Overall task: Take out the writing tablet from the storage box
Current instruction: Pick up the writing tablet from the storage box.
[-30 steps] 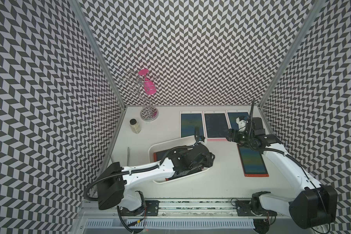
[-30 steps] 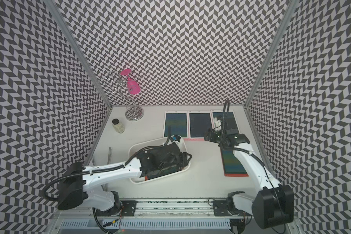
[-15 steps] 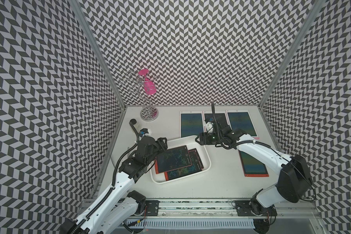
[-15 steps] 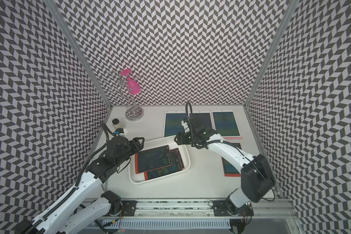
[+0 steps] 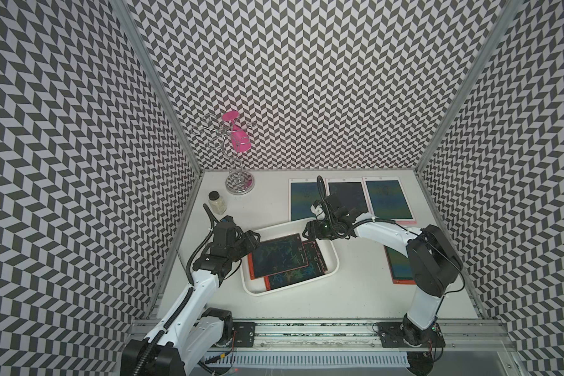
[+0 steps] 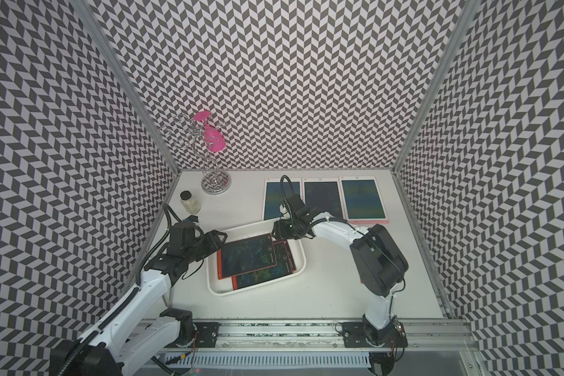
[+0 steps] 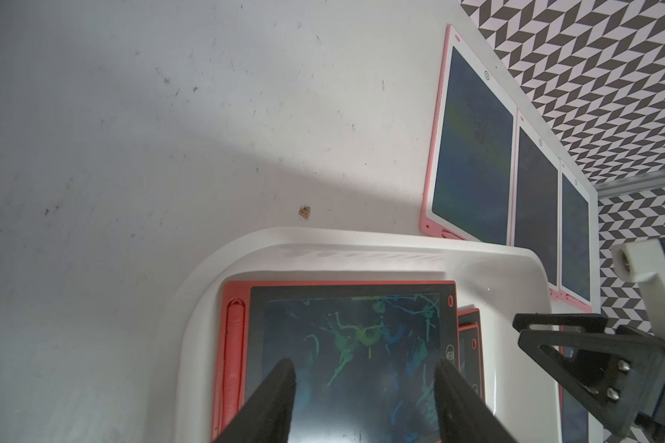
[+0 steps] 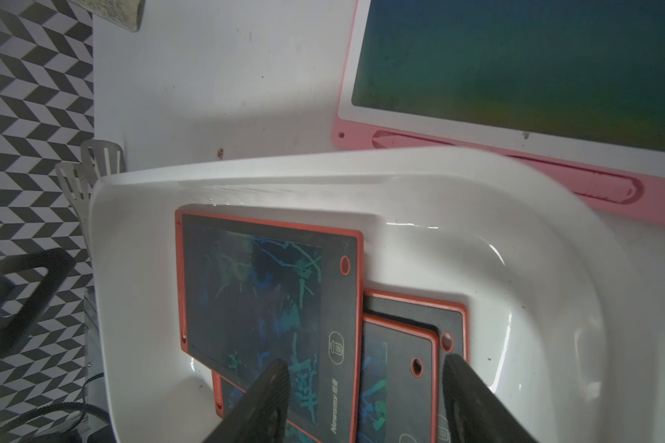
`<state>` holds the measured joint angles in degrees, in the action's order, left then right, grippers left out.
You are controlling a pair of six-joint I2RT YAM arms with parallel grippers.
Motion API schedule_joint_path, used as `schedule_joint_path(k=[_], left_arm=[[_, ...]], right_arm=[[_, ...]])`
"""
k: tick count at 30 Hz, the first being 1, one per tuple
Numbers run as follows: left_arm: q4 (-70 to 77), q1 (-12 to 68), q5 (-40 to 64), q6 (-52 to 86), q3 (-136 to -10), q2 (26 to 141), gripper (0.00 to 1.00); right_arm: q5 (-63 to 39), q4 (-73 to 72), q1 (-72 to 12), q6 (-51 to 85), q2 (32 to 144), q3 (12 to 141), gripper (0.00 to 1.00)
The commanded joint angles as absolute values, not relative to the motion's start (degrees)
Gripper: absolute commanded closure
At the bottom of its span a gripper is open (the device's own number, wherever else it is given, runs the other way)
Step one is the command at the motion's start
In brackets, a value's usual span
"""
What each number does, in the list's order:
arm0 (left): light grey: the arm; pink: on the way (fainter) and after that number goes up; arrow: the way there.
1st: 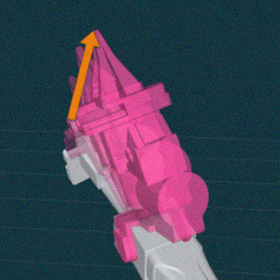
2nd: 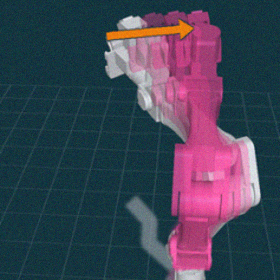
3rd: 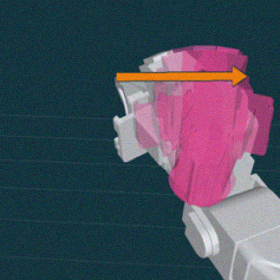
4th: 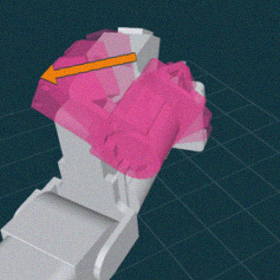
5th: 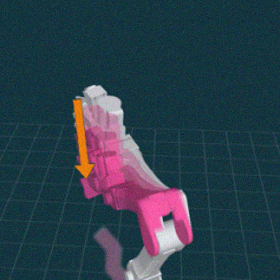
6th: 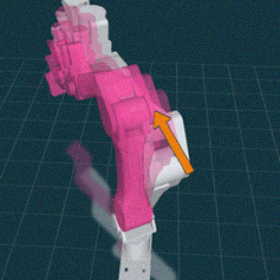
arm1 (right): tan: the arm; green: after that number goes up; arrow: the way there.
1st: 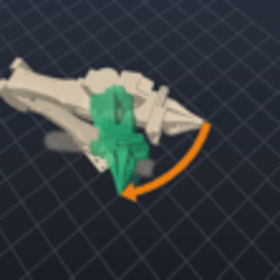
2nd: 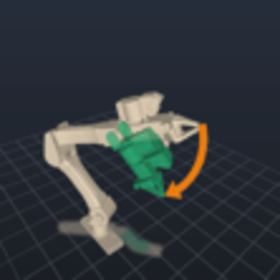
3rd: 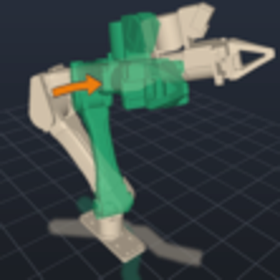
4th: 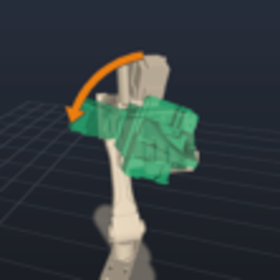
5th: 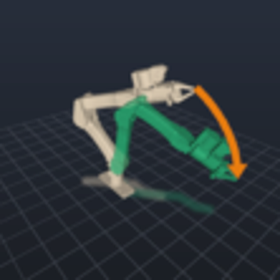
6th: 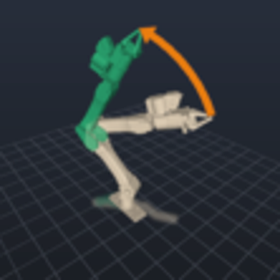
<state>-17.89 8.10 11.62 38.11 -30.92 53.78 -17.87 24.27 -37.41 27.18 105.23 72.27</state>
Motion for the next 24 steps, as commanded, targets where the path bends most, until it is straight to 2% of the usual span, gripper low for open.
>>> schedule_joint_path(k=[1,24], left_arm=[[-14.92,5.45,15.02,35.78,-29.94,54.26,0.41],[-11.60,3.00,16.18,36.30,-26.30,57.76,0.44]], right_arm=[[-18.46,21.45,-37.92,27.60,106.64,74.70,0.37],[-21.70,14.58,-38.67,30.02,115.11,77.23,0.44]])
